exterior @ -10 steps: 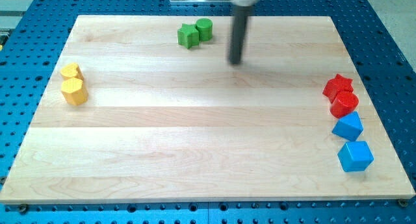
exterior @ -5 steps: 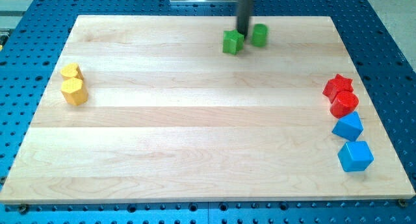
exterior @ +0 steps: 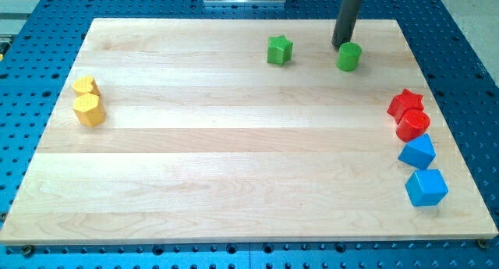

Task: Move the green blocks towards the top of the red star

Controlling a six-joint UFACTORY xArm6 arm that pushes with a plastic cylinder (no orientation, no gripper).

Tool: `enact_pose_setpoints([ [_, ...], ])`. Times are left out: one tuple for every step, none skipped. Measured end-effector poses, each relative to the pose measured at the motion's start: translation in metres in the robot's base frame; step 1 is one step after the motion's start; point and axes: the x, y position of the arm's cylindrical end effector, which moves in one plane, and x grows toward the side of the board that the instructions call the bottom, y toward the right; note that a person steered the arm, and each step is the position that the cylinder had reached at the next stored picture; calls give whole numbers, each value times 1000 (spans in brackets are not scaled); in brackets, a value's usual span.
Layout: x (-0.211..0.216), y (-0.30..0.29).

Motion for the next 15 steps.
enact_pose_setpoints([
  [35,31],
  [10,11],
  [28,-41],
  [67,-23],
  [36,2],
  [11,21],
  [24,59],
  [53,67],
  [24,59],
  [53,52],
  [72,53],
  [64,-4],
  [98,-115],
  [58,-150],
  [19,-125],
])
